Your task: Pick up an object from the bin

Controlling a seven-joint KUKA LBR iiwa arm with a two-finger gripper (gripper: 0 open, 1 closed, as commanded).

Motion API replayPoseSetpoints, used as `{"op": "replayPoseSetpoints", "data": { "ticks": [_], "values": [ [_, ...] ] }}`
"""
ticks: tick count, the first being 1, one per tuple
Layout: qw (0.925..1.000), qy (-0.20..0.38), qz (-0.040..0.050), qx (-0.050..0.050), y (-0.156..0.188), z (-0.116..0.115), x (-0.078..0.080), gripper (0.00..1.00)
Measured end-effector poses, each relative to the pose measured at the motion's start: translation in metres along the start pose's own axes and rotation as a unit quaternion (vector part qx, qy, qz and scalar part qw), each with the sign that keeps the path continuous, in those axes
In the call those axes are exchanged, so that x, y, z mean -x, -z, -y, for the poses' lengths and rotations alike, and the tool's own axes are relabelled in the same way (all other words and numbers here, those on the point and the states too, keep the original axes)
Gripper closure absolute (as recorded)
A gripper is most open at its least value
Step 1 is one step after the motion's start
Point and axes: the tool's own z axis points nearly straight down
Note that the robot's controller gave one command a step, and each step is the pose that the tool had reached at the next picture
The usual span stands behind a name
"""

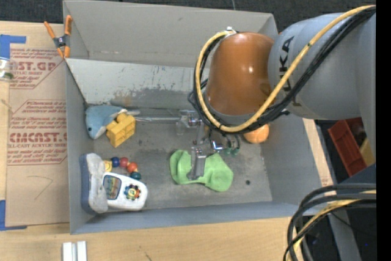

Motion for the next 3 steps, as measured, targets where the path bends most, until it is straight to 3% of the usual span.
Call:
{"op": "replayPoseSetpoints", "data": {
  "ticks": [1, 2, 3],
  "values": [
    [0.9954, 0.095, -0.0035, 0.000, -0.038, 0.019, -0.016, 0.00],
    [0.9881, 0.154, -0.0010, 0.000, -0.056, 0.044, -0.015, 0.00],
    [0.9803, 0.197, -0.0024, 0.000, -0.067, 0.052, -0.012, 0.00]
  ]
}}
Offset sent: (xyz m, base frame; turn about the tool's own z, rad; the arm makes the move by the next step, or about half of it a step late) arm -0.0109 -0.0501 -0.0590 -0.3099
